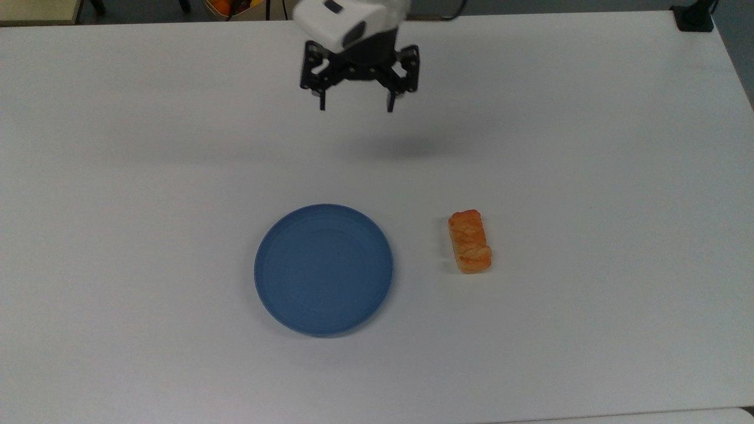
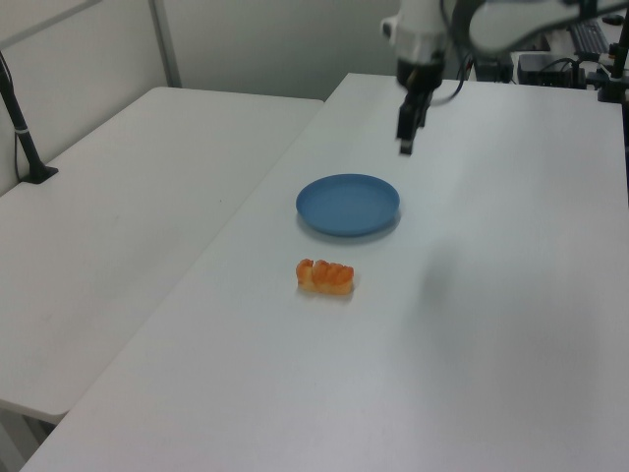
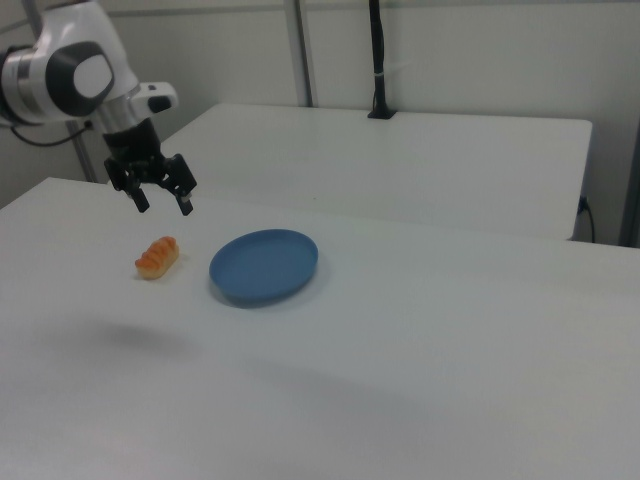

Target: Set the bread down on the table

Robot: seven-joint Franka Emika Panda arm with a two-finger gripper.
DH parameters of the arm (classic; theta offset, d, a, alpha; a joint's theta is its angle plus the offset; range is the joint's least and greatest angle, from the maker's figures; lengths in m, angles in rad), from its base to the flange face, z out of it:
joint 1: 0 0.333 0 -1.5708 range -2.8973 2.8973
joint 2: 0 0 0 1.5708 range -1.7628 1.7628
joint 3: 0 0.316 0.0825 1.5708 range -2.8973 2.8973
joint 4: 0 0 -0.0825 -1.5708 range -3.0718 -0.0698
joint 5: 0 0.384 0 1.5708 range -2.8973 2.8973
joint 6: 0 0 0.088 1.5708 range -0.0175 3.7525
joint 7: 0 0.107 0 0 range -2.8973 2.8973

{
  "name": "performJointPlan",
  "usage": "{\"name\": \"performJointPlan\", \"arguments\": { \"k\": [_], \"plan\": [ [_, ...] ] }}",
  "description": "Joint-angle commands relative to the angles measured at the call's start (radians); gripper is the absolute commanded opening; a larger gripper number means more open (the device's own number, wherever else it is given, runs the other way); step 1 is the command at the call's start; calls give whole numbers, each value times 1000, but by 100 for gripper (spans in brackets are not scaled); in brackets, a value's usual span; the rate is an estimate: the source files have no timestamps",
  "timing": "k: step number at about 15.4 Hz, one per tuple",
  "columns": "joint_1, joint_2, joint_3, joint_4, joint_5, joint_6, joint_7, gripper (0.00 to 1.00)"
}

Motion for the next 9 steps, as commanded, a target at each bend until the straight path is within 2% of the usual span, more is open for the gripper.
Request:
{"name": "performJointPlan", "arguments": {
  "k": [1,3,5,9],
  "plan": [
    [-117,-121,5,-50,89,-124,-151,100],
    [-128,-161,4,-50,86,-172,-150,100],
    [-170,-185,5,-50,86,-197,-148,100],
    [-173,-189,5,-50,88,-200,-139,100]
  ]
}}
